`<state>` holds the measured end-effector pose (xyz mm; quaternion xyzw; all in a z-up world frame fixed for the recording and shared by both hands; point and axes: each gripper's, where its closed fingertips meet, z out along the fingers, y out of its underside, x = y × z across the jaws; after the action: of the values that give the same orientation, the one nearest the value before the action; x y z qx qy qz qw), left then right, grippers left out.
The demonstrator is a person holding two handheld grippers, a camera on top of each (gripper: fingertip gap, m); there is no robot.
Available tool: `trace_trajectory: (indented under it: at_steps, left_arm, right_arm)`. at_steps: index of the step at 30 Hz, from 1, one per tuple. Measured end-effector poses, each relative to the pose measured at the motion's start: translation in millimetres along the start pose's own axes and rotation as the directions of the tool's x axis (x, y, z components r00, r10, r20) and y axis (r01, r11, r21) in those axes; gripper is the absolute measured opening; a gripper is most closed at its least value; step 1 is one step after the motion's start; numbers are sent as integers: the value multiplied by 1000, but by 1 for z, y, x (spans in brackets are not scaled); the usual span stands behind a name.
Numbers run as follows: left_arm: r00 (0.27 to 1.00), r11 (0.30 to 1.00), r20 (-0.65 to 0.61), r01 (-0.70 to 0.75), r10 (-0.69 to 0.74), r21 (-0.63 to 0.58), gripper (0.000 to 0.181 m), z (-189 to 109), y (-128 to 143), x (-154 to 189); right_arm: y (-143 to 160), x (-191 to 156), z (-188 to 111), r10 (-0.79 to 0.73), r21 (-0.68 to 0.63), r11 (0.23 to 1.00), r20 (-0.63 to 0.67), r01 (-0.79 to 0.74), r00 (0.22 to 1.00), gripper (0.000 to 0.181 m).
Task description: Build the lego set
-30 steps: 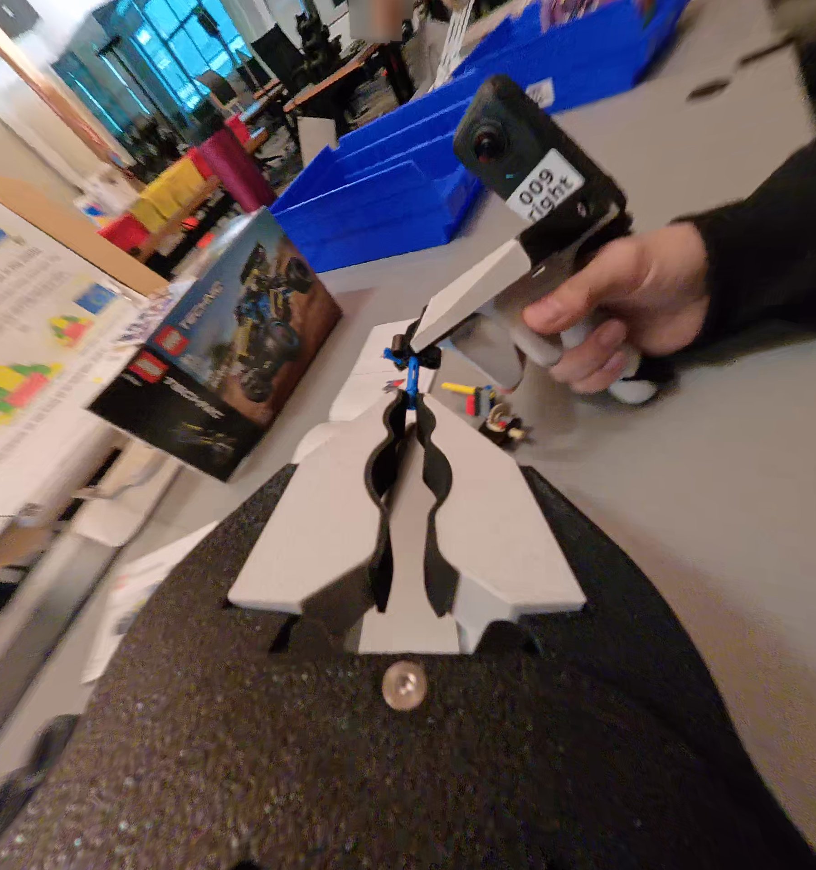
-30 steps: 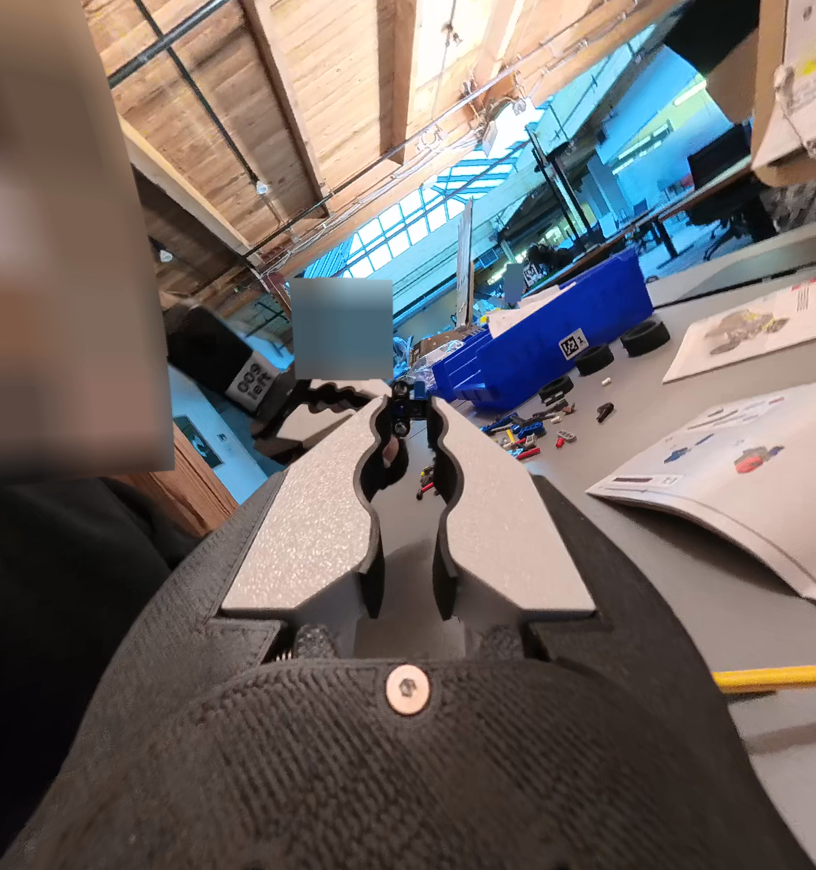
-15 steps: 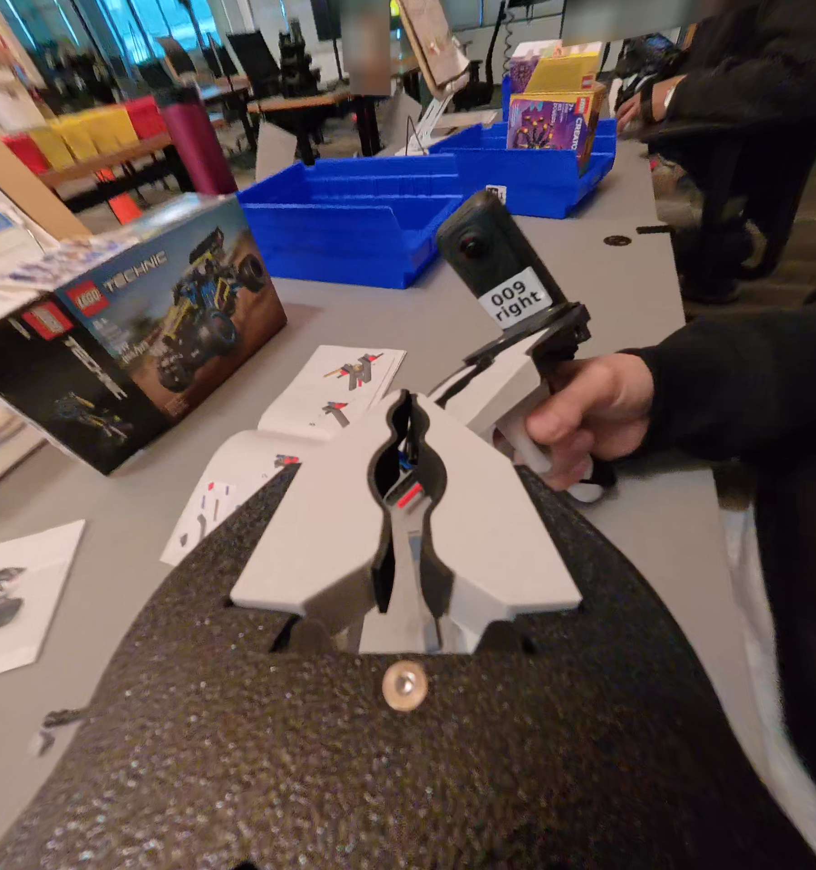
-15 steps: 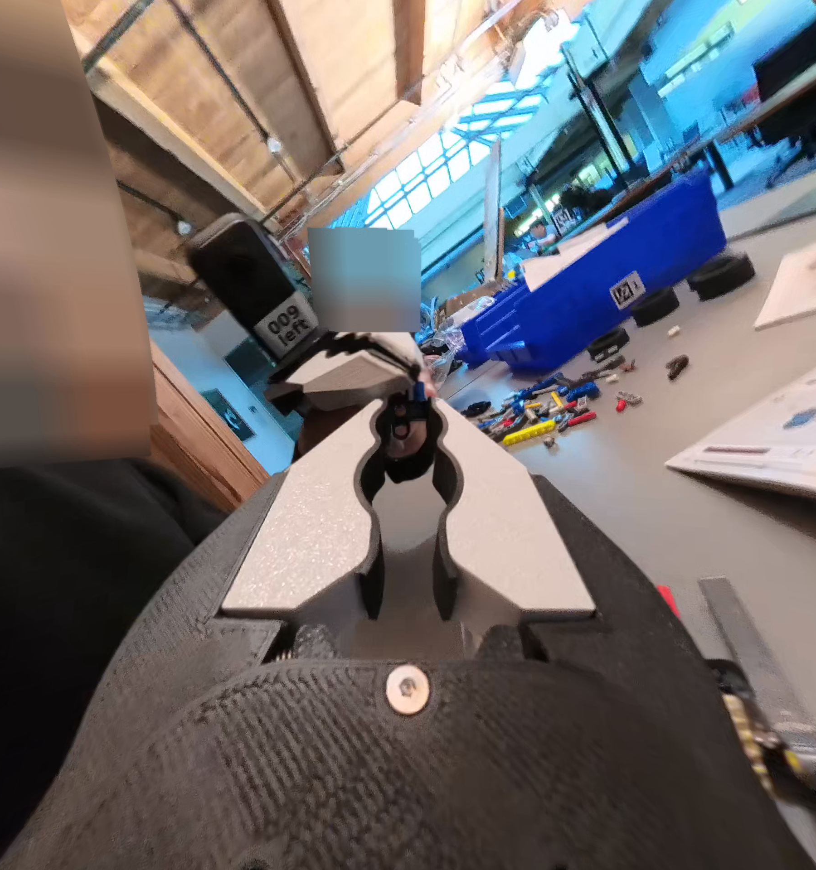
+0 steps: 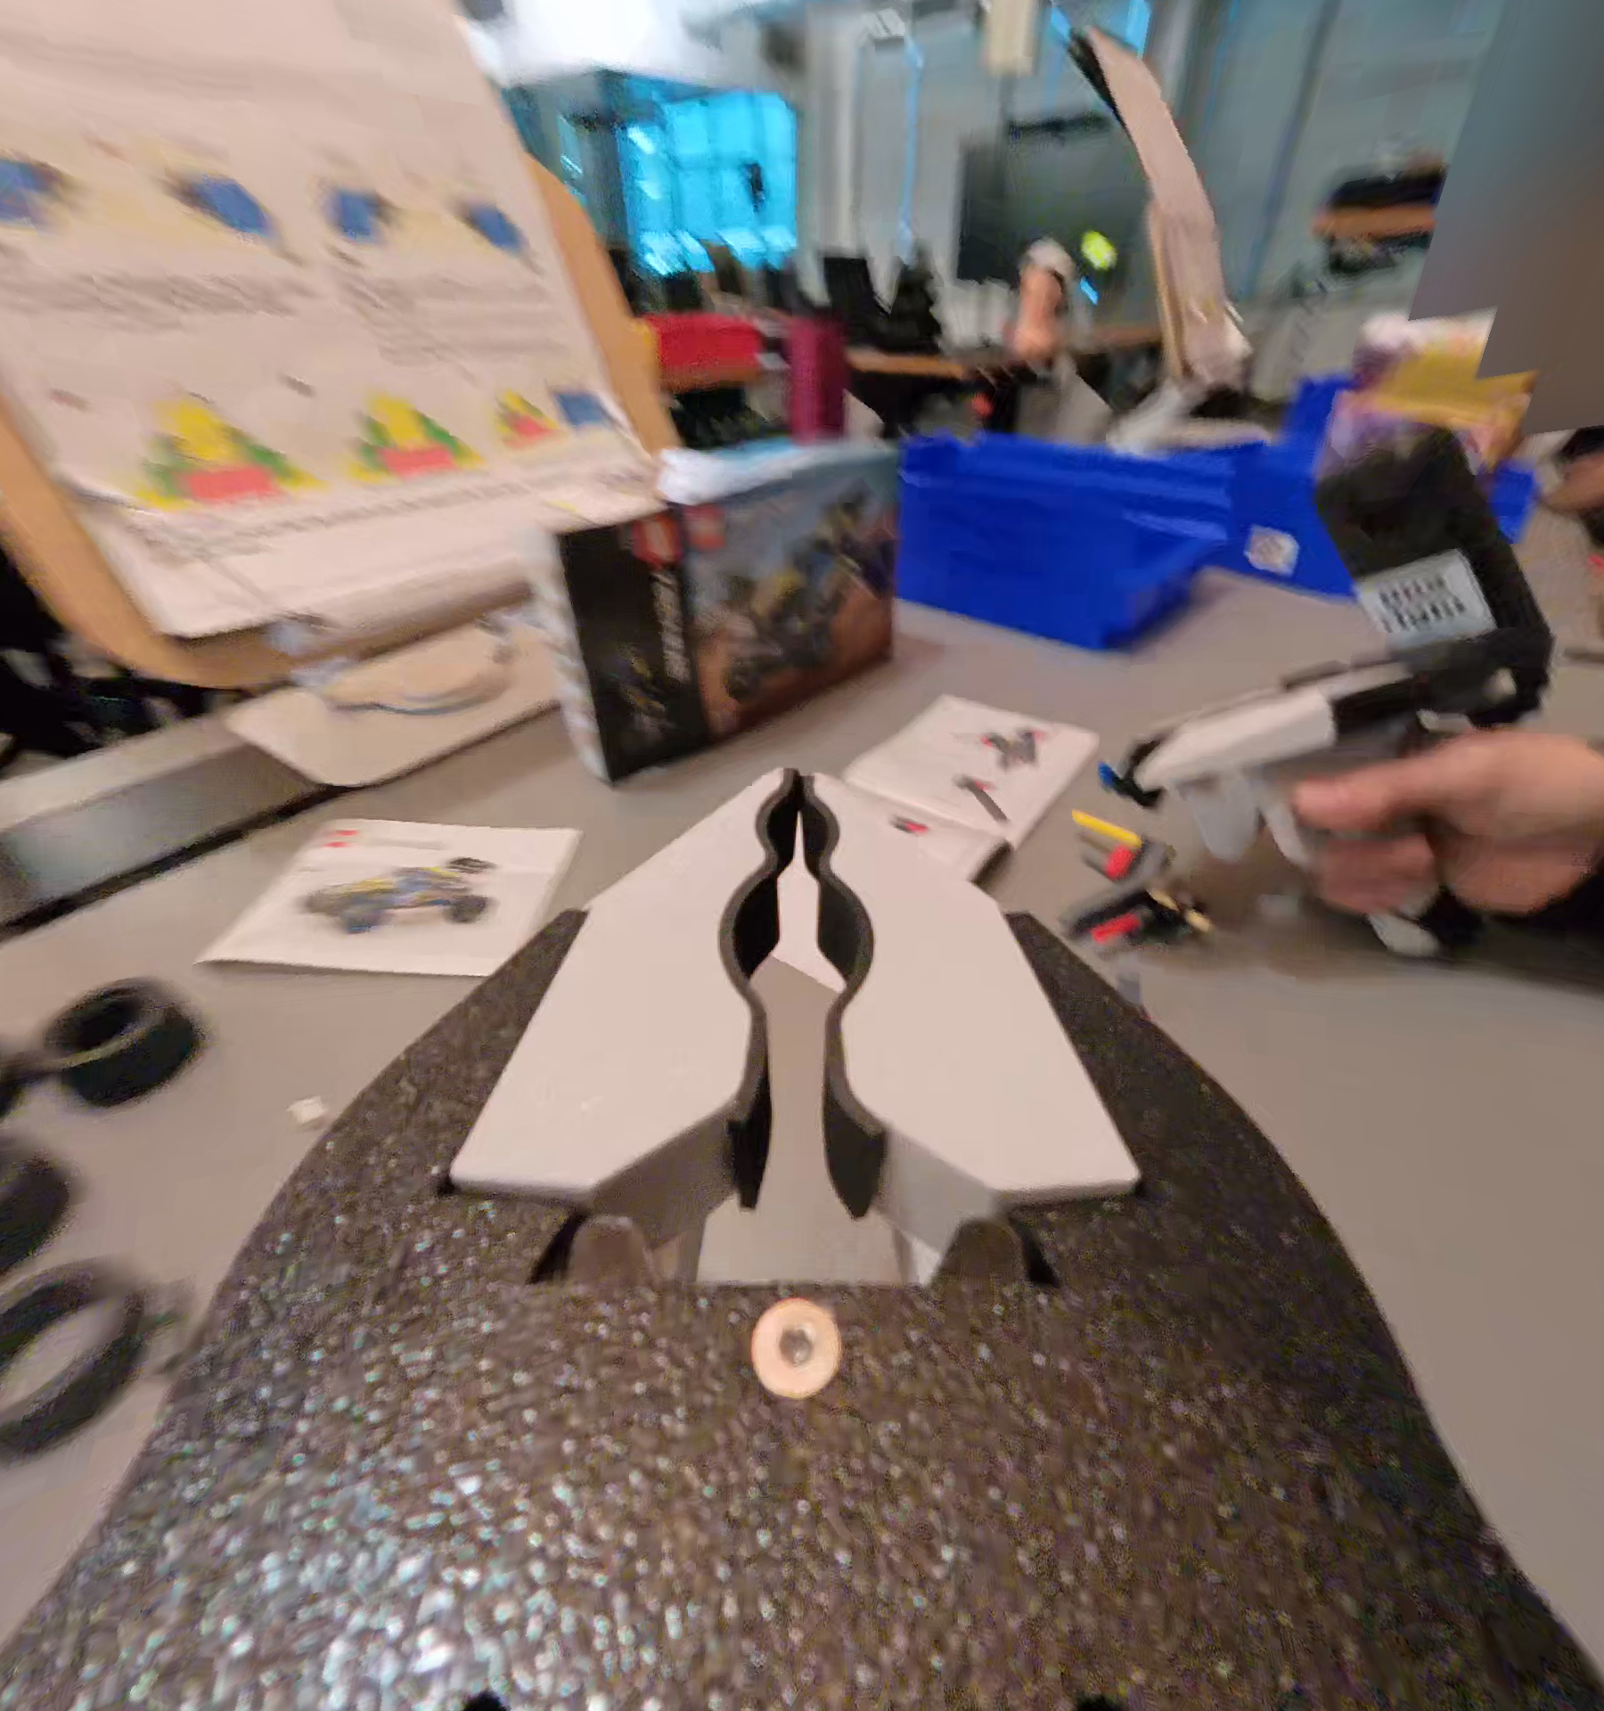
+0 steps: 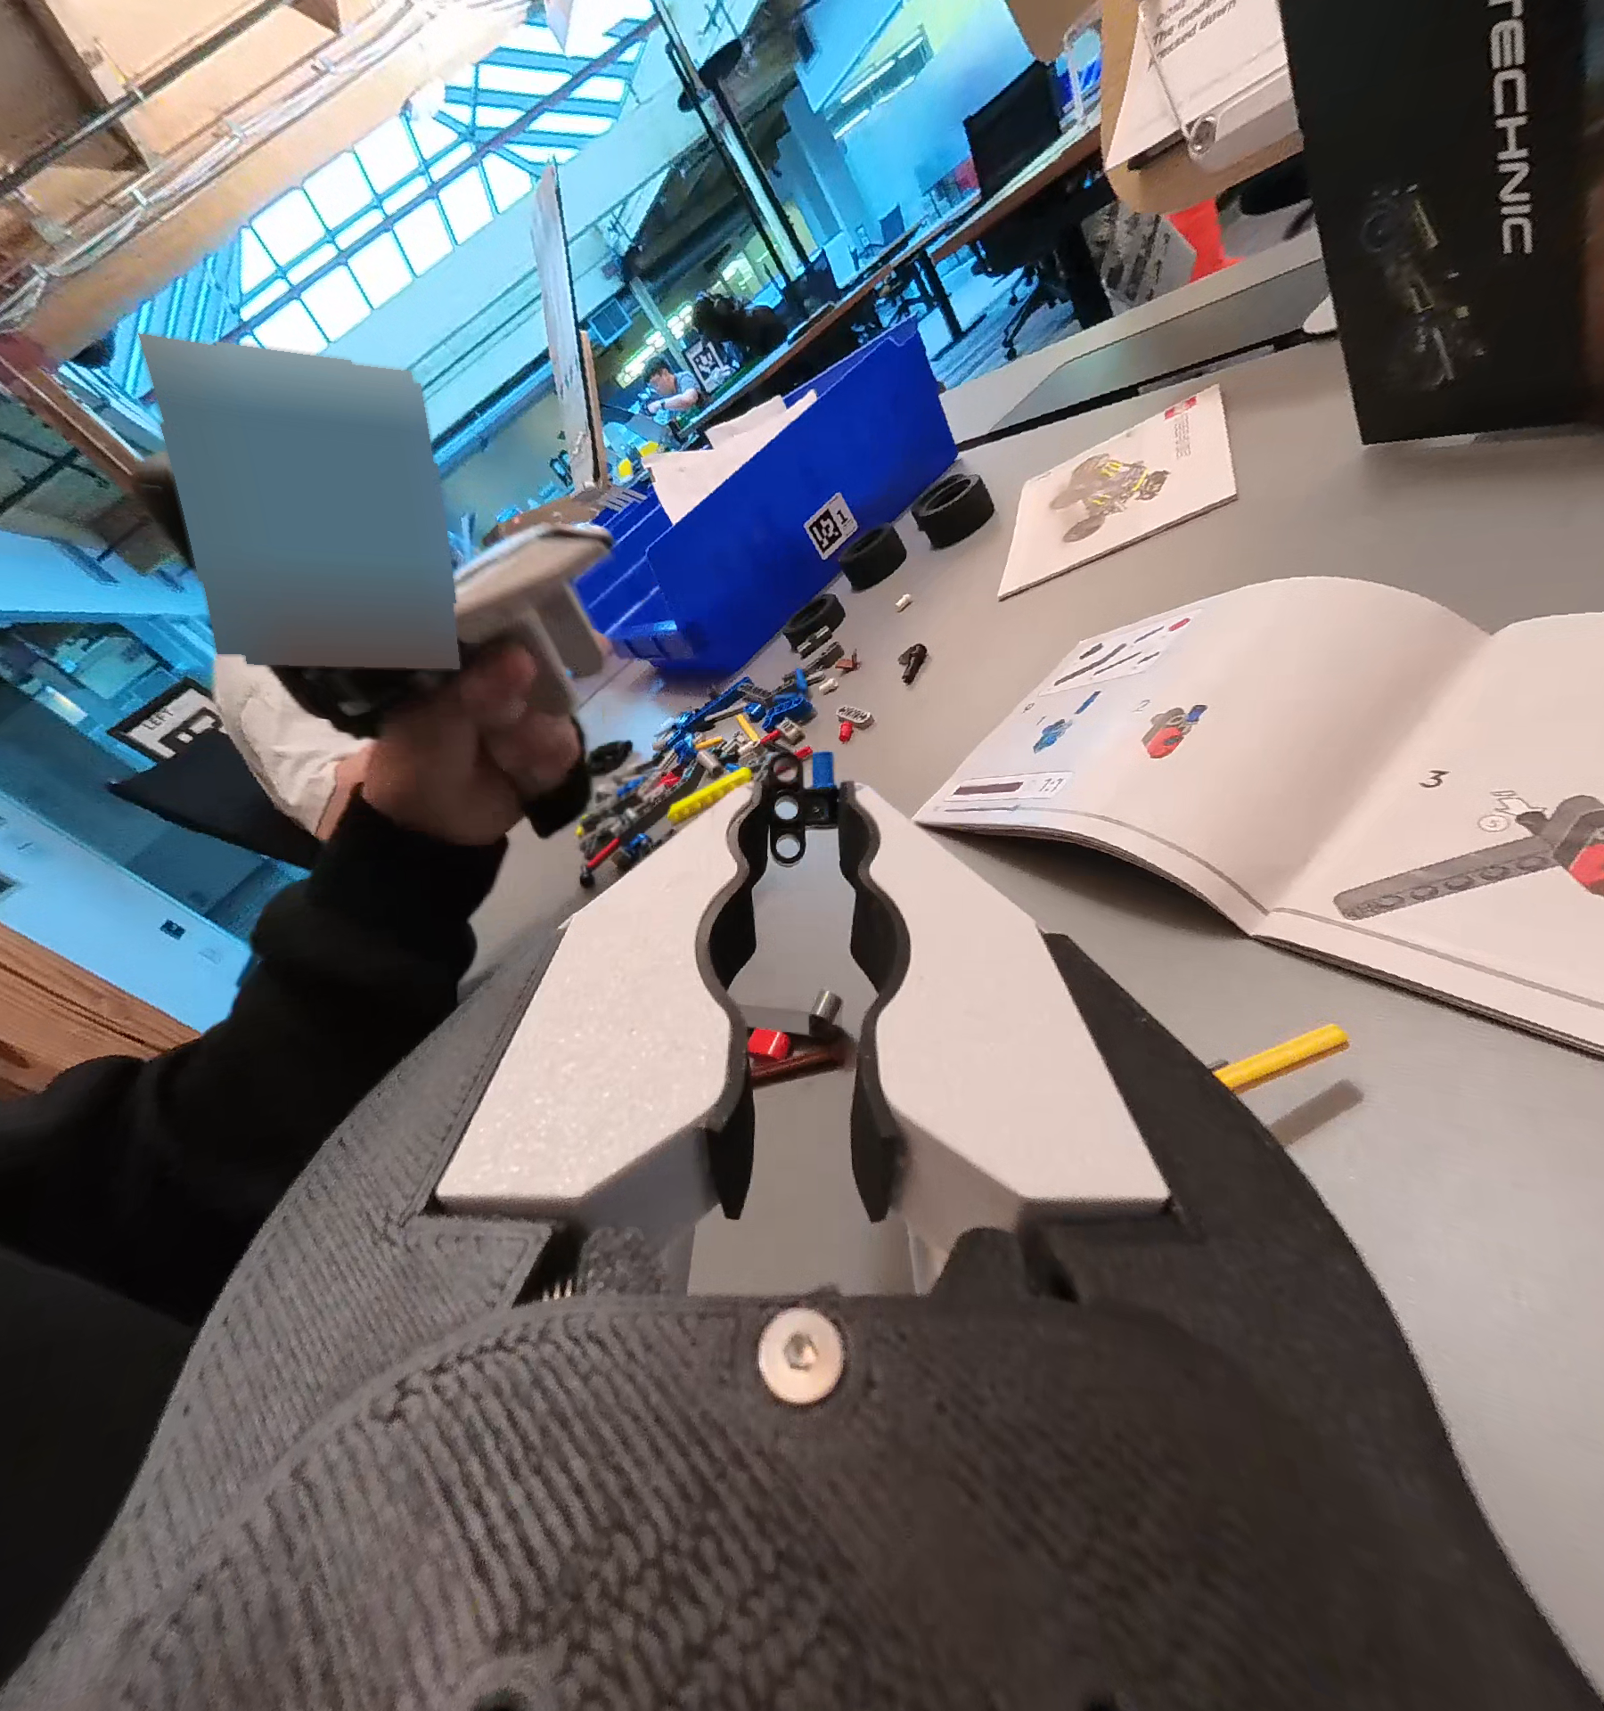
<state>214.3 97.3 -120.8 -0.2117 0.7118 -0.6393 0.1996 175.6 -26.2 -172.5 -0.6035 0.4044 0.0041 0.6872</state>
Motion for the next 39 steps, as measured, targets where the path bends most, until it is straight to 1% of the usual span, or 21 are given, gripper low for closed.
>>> trace_trajectory:
  at_steps: [2,5,7,8,9,12,15,16,17,18,20,23,25,28,30,31,33,36,37,38,39]
  left_arm:
    - [994,997,104,13,-21,78,0,-32,-24,-25]
    - [972,994,234,-22,-4,105,0,-75,-47,-48]
    - [946,994,324,-53,17,101,0,-99,-56,-58]
    - [932,996,362,-44,11,84,0,-108,-56,-63]
    - [929,999,370,-28,13,37,0,-110,-49,-66]
    - [941,976,331,5,69,-217,0,-103,-1,-72]
    - [966,902,251,56,58,-428,0,-89,51,-74]
    - [974,873,207,21,93,-488,3,-83,63,-76]
    - [974,835,152,-58,167,-547,8,-78,73,-83]
    - [967,783,76,-151,245,-604,13,-73,82,-89]
    - [944,668,-111,-299,310,-682,16,-63,96,-95]
    - [908,566,-313,-418,278,-711,12,-52,112,-99]
    - [884,522,-391,-467,256,-714,13,-46,121,-102]
    - [863,494,-455,-500,220,-711,13,-37,133,-103]
    - [860,460,-463,-507,214,-729,13,-34,140,-108]
    - [859,441,-468,-509,205,-739,9,-34,143,-109]
    - [867,431,-463,-494,183,-755,9,-33,144,-111]
    - [880,406,-448,-471,158,-783,3,-38,144,-114]
    - [881,409,-442,-471,170,-782,3,-37,143,-115]
    - [879,429,-442,-474,178,-769,3,-36,140,-113]
    - [879,466,-441,-472,183,-748,3,-34,134,-109]
  right_arm:
    - [-1,-1,-1,8,7,1000,14,-8,1000,13]
    - [-2,-1,-2,23,13,1000,24,-23,999,13]
    - [-2,0,-2,33,14,999,27,-34,999,13]
    - [-2,-1,-1,36,11,999,34,-37,999,13]
    - [-1,-1,-1,38,9,999,34,-38,999,13]
    - [0,-2,0,35,-4,999,41,-35,999,13]
    - [1,-3,1,30,-8,1000,44,-30,999,13]
    - [2,-4,1,33,-13,999,52,-32,998,13]
    - [2,-5,1,38,-20,999,63,-36,997,13]
    - [2,-4,2,40,-21,999,61,-39,997,13]
    - [3,-6,2,35,-25,999,74,-33,997,13]
    - [5,-9,3,27,-39,999,85,-24,996,13]
    - [5,-8,3,35,-43,999,85,-31,996,13]
    - [5,-8,3,48,-42,998,97,-44,994,13]
    - [4,-8,3,53,-40,998,105,-49,993,13]
    - [4,-8,3,55,-41,998,105,-51,993,13]
    - [5,-9,3,58,-45,998,111,-53,992,13]
    - [5,-9,3,64,-45,997,117,-59,991,13]
    - [5,-9,3,67,-46,997,120,-62,990,13]
    - [5,-9,3,72,-45,997,120,-67,990,13]
    - [4,-8,3,76,-44,996,121,-72,990,13]
